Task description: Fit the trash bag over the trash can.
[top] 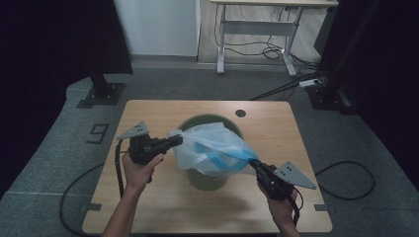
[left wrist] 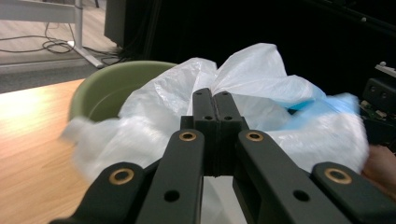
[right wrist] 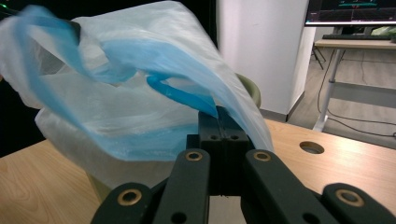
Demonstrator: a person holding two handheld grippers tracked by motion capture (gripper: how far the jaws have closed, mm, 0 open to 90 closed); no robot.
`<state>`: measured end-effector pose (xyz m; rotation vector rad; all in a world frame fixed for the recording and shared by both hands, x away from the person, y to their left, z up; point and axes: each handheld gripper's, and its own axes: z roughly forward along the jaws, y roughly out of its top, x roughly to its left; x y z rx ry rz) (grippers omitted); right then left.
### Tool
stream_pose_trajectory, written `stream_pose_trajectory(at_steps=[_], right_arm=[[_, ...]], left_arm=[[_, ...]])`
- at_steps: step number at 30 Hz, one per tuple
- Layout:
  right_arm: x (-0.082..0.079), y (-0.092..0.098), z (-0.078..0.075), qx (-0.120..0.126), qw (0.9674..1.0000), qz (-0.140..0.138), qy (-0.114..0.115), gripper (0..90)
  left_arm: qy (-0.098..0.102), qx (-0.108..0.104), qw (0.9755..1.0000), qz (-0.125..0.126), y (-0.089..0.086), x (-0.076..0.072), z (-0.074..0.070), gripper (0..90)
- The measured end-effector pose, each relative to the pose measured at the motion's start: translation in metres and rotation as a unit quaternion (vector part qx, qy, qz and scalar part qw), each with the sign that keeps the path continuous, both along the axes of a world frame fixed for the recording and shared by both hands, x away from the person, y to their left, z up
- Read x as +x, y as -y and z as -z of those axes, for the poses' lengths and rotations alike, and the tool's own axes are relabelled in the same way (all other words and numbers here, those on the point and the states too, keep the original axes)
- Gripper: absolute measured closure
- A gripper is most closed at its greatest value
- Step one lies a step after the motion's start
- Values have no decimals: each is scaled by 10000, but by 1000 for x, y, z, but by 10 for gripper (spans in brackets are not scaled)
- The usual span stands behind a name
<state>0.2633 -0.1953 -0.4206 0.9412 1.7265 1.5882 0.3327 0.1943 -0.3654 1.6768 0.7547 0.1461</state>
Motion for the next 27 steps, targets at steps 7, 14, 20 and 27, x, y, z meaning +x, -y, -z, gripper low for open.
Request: stream_pose_trajectory(at_steps=[7,14,20,27], right_arm=[[-28,-1,3,-24,9994,-202,280,889],[-45,-10,28,-322,9983,-494,36,890],[-42,-10,52,-300,9975,-556,-321,890],[-25,-14,72,-419,9961,-492,-598,890]], left_arm=[[49,-9,9999,-109,-29,-19,14,900],[-158,-3,9996,-239,-47,-27,42,900],[-291,39,9990,-344,-52,-23,56,900],[-337,164,9982,-479,-48,-14,61,900]])
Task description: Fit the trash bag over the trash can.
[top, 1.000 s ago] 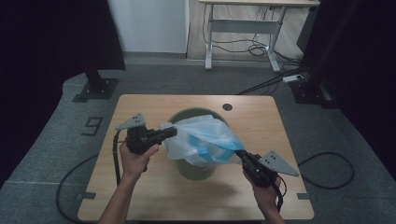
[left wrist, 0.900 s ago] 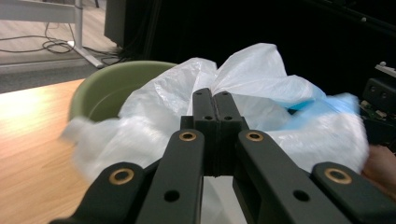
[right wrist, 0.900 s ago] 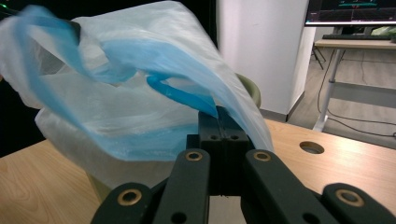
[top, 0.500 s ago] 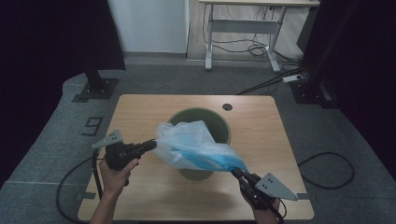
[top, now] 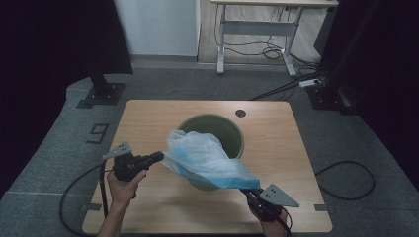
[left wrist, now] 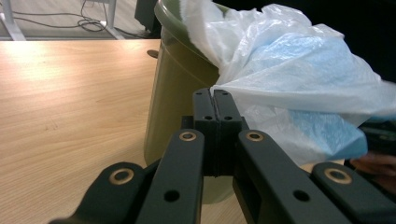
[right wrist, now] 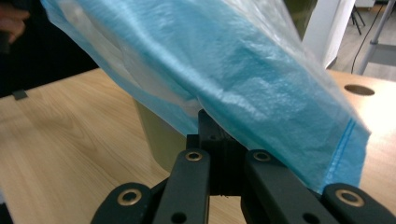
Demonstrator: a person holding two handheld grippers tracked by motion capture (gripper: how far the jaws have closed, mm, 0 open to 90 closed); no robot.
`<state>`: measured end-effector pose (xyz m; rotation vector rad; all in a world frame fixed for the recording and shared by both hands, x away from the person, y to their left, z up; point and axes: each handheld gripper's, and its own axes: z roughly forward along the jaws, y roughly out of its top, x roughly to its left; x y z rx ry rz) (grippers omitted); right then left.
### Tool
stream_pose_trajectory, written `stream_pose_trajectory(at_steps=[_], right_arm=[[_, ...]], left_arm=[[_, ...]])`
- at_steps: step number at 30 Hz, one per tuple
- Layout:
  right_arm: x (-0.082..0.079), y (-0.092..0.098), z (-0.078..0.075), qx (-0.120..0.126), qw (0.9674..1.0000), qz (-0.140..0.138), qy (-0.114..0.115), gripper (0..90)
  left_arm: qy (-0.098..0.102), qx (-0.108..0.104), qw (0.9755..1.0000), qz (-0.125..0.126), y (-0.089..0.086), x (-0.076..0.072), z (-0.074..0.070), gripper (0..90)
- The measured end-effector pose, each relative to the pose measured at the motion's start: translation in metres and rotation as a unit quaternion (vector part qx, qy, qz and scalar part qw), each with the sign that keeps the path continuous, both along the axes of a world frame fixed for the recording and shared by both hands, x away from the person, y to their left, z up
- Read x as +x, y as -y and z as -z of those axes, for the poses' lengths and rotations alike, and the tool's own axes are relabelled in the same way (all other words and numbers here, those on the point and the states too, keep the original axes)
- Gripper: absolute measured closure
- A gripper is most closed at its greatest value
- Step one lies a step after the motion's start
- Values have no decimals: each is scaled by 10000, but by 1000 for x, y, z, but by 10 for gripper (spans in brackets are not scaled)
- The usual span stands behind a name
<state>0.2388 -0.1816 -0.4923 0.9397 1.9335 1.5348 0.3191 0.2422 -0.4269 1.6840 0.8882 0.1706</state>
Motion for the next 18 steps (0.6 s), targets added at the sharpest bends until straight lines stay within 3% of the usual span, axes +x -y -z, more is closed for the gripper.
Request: stream_pose_trajectory(at_steps=[6,8,11,13,18], right_arm=[[-1,1,8,-5,10000,-60,-38,883],[-7,3,6,58,9999,-96,-12,746],[-26,11,-2,287,9995,-73,51,621],[-45,16,-9,357,9991,-154,154,607],[-72,23,-25,467,9978,-376,277,560]], left_arm=[[0,2,10000,25,0,0,0,900],[10,-4,10000,26,0,-1,-1,900],[21,-13,10000,72,-1,-3,-2,900],[33,6,10000,76,0,-4,-2,900],[29,2,10000,84,2,-5,-4,900]])
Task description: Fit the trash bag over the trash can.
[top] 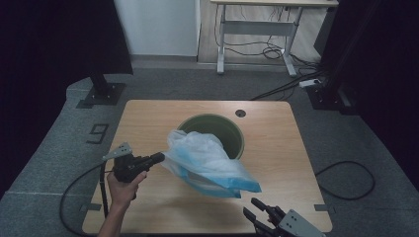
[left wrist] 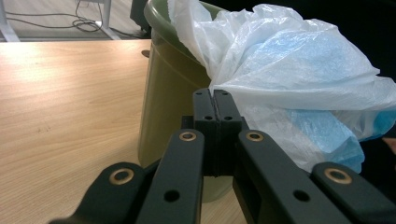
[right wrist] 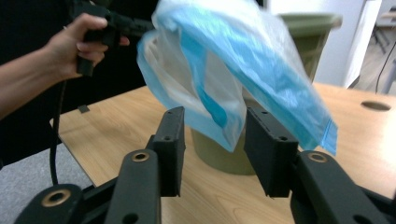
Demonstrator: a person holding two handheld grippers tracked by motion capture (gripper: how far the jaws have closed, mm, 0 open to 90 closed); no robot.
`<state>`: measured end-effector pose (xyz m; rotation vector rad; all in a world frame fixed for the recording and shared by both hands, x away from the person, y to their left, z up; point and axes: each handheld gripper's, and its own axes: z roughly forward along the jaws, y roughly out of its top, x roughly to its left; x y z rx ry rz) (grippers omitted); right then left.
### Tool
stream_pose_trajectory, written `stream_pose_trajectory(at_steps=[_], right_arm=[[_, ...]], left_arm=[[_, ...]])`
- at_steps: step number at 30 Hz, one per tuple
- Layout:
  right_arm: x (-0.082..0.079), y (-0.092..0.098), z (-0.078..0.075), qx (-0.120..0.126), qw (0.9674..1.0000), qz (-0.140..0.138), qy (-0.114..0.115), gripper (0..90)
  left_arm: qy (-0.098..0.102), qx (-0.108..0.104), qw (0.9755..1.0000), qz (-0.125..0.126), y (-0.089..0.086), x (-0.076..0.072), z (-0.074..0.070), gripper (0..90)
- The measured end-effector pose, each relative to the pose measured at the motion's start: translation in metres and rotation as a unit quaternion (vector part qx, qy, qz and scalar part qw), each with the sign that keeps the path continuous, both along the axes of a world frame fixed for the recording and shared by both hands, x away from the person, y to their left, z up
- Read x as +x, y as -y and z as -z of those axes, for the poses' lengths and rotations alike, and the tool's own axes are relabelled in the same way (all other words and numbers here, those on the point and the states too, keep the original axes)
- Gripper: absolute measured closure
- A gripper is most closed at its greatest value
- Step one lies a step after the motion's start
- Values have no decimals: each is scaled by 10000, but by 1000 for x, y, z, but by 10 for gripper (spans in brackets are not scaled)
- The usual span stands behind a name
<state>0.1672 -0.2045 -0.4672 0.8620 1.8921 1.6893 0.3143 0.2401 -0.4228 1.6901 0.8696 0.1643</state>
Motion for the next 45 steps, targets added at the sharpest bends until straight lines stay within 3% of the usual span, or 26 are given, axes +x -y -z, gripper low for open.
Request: stream_pose_trajectory(at_steps=[3,7,13,17,19,23,29,35,45], right_arm=[[1,4,-11,40,9998,148,138,501],[18,5,-25,131,9994,275,165,444],[50,3,-42,140,9999,35,67,424],[66,-4,-46,55,9997,-236,-104,431],[69,-10,-45,-23,9995,-293,-125,459],[77,-16,-41,-50,9991,-364,-190,639],[84,-20,-39,-147,9986,-499,-79,870],[85,-18,-47,-181,9987,-460,96,891],[102,-8,-83,-196,9989,-276,334,891]], left_arm=[[7,1,10000,4,1,0,-1,900],[73,41,10000,53,5,-2,-8,900],[122,73,9999,66,5,-3,-14,900],[134,54,9999,72,5,-4,-15,900],[134,49,9999,74,6,-4,-15,900],[122,51,9999,99,6,-3,-14,900],[136,35,9998,102,6,-3,-16,900],[175,10,9998,103,5,-2,-20,900],[212,156,9996,112,7,4,-35,900]])
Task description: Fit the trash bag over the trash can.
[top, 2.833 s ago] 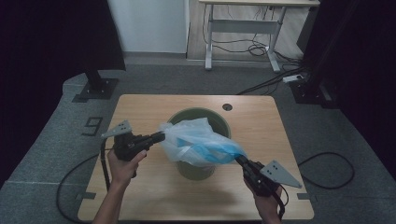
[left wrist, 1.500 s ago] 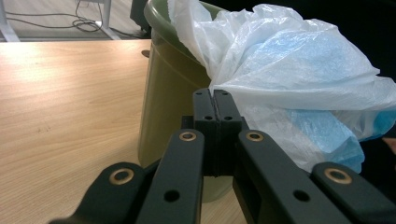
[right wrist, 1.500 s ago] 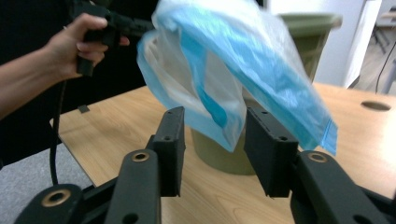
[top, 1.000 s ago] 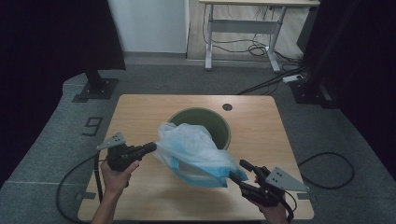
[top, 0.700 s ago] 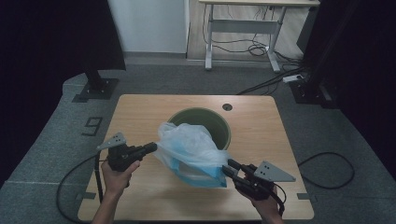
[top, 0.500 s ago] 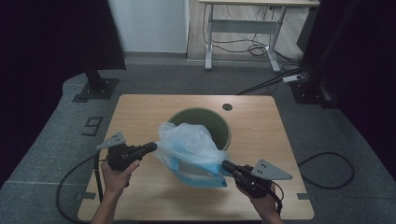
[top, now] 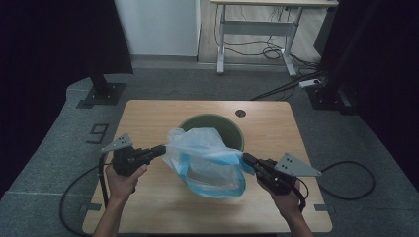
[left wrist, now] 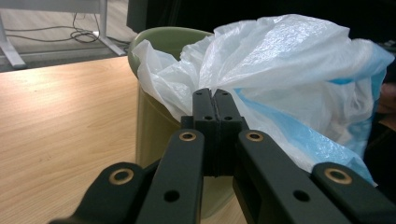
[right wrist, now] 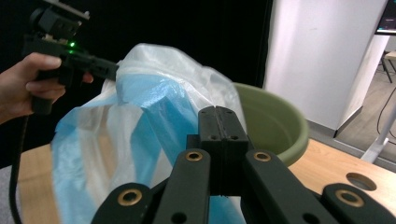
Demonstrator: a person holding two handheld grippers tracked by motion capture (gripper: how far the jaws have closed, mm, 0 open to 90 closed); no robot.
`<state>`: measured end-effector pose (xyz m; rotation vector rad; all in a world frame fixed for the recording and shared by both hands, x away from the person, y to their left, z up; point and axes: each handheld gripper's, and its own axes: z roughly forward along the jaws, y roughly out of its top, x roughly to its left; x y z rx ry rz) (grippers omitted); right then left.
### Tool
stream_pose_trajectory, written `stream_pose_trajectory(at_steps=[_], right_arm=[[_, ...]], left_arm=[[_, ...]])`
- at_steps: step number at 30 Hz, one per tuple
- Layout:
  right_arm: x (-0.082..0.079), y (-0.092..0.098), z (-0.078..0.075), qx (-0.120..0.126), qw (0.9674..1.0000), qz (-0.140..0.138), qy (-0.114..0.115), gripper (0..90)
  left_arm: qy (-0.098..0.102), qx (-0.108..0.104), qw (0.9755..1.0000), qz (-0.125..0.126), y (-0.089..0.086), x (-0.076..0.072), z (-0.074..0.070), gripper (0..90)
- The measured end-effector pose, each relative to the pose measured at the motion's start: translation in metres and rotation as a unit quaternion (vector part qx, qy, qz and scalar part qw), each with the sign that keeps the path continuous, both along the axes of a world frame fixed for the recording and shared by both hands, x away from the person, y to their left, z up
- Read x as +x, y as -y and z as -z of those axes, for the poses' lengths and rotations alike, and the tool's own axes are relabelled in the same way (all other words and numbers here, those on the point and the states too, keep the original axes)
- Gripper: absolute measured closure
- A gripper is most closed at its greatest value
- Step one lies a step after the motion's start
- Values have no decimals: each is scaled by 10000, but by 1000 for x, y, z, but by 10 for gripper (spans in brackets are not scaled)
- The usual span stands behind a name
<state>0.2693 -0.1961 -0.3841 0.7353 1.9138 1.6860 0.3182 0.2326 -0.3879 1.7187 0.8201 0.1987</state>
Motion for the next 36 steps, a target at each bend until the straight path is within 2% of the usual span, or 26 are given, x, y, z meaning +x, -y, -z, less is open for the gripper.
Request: stream_pose_trajectory(at_steps=[8,12,17,22,27,34,36], right_arm=[[23,3,-10,-24,9999,-3,-110,891],[34,5,-9,-53,9998,91,-166,891],[52,1,-9,-201,9992,300,-155,892],[73,1,-5,-203,9983,477,-259,892],[88,1,1,-263,9970,654,-306,891],[111,-2,9,-329,9952,847,-355,892],[119,-4,9,-297,9949,890,-370,892]], left_arm=[[-39,74,10000,4,1,8,-6,900],[-64,130,9999,-23,2,15,-11,900],[-112,208,9997,-63,6,25,-13,900],[-188,270,9994,-87,8,33,-12,900],[-285,328,9989,-155,11,43,-8,900],[-398,378,9982,-252,13,60,-9,900],[-472,400,9977,-293,12,70,-11,900]])
